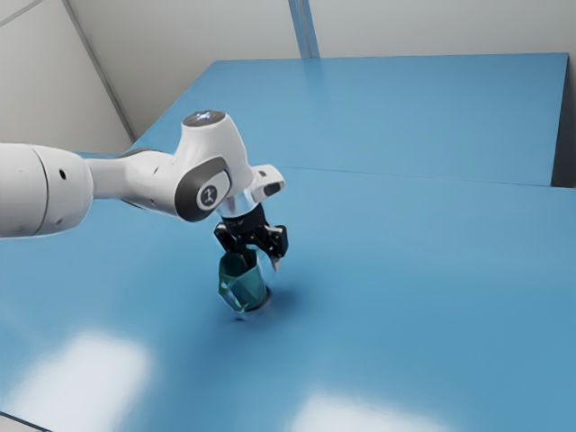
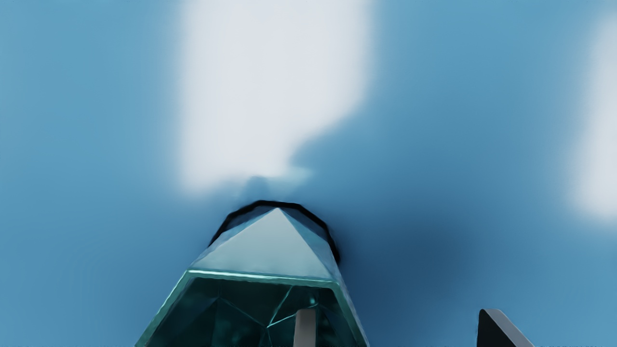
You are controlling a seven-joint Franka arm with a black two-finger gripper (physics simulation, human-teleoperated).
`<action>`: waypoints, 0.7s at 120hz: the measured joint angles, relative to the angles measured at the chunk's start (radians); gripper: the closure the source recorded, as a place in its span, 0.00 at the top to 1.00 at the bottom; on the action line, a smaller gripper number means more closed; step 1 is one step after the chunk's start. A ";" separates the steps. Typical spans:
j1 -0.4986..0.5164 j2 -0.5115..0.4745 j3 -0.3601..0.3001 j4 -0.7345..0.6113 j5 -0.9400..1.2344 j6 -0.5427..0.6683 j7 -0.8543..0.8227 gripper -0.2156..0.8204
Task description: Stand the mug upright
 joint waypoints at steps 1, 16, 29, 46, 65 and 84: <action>0.000 0.000 -0.001 0.003 0.000 -0.003 -0.001 0.53; -0.001 -0.005 -0.006 0.057 -0.034 -0.075 -0.016 0.63; -0.001 -0.026 -0.007 0.074 -0.051 -0.126 -0.027 0.69; 0.008 -0.048 -0.007 0.178 -0.050 -0.181 -0.002 0.74; 0.057 -0.051 0.005 0.410 0.005 -0.295 0.090 0.77; 0.139 -0.051 0.001 0.552 0.051 -0.415 0.172 0.78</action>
